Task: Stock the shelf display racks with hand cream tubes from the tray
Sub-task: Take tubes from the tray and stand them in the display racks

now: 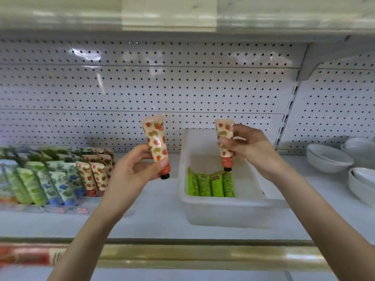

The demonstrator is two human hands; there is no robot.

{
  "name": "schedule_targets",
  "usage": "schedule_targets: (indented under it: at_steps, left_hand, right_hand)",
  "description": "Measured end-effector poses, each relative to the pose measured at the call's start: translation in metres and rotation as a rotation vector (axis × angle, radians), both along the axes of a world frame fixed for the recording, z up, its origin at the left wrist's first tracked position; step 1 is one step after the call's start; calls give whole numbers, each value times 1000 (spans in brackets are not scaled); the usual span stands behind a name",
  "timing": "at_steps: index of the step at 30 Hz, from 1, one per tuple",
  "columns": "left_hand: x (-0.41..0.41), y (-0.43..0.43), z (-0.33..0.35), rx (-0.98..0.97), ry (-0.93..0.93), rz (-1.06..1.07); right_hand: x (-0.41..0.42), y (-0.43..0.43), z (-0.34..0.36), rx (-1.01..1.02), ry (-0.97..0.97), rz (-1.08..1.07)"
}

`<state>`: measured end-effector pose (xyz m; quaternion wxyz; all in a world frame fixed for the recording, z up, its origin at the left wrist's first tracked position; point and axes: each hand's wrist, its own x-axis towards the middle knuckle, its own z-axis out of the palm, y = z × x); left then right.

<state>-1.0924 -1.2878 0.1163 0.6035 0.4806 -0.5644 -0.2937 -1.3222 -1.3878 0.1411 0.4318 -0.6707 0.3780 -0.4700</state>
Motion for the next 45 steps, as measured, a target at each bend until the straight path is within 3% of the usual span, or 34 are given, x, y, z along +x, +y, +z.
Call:
schedule_targets:
  at_steps: [14, 28, 36, 45]
  left_hand:
    - [103, 32, -2, 27, -56, 74]
    - [252, 73, -16, 18, -46, -59]
    - [272, 79, -20, 35, -36, -98]
    - [272, 79, -23, 45, -1, -73]
  right_hand:
    - [99, 56, 2, -106, -87, 35]
    - [263, 101, -47, -77, -25, -109]
    - [312, 91, -90, -67, 12, -295]
    - [323, 84, -95, -74, 70, -234]
